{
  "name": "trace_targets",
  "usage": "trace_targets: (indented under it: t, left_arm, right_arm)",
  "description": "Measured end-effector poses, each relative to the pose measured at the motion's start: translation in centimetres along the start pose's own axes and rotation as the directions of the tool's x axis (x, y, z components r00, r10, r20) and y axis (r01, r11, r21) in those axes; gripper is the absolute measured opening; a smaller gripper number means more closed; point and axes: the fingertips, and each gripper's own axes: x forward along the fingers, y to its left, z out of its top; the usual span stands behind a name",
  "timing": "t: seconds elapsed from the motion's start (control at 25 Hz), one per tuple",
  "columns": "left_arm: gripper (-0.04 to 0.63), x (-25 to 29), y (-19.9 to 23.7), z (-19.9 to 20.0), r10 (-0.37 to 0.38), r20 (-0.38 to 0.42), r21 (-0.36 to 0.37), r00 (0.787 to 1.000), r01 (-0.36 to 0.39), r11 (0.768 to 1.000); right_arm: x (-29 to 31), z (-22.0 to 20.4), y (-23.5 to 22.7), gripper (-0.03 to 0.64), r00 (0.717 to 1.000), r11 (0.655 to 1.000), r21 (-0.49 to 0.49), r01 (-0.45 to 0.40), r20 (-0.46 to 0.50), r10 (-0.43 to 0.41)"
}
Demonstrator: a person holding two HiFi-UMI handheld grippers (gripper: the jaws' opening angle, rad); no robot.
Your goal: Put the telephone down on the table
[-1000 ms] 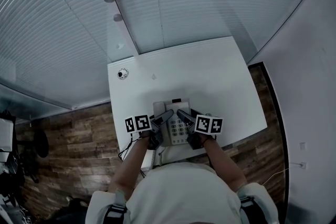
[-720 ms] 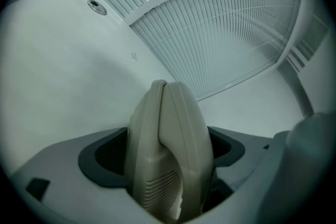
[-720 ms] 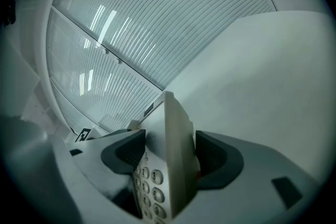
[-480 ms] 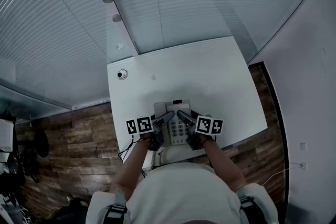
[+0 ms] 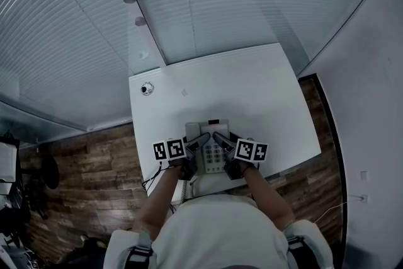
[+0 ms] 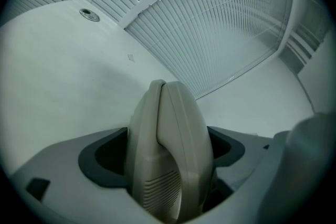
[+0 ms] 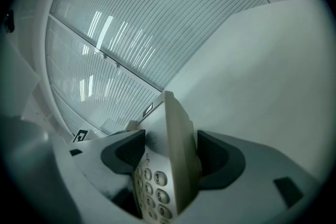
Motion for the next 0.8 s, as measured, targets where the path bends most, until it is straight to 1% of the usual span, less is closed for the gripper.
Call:
trace_targets:
  t: [0.24,0.36,0.48,0.56,0.68,0.8]
  left_arm:
    - [0.428,0.2,0.3,-0.1,0.065,-0.010,0.024,0.998,-0.065,0.998]
    - [0.428,0.1,0.4,-0.1,0.083,-0.006,0.028,0.997,-0.083,0.996]
    - [0.428,0.0,0.7,-0.1,0.115,0.010,0.032,0.993,-0.115,0.993]
    - [0.428,-0.3,0.7,0.0,0.135,0.025,0.048,0.991,-0.136,0.989]
    - [0.428,-0.8,0.5,-0.1,0.130,0.027,0.067,0.991,-0.131,0.989]
    - [0.428,-1.7,0.3,-0.2,0.111,0.033,0.059,0.993,-0.113,0.992]
  right_arm:
    - [0.0,0.0,-0.2,0.305,1.000,1.000,0.001,0.019,0.003,-0.019]
    - [-0.1,-0.2,-0.3,0.305,0.999,0.999,0.002,0.033,0.008,-0.033]
    - [-0.2,-0.2,-0.5,0.305,0.998,0.998,-0.010,0.056,0.018,-0.056]
    - [-0.3,-0.1,-0.6,0.305,0.997,0.997,-0.018,0.077,0.026,-0.077]
    - [-0.5,-0.1,-0.7,0.305,0.994,0.994,-0.033,0.105,0.036,-0.104]
    - [-1.0,-0.2,-0.6,0.305,0.993,0.993,-0.037,0.112,0.047,-0.110]
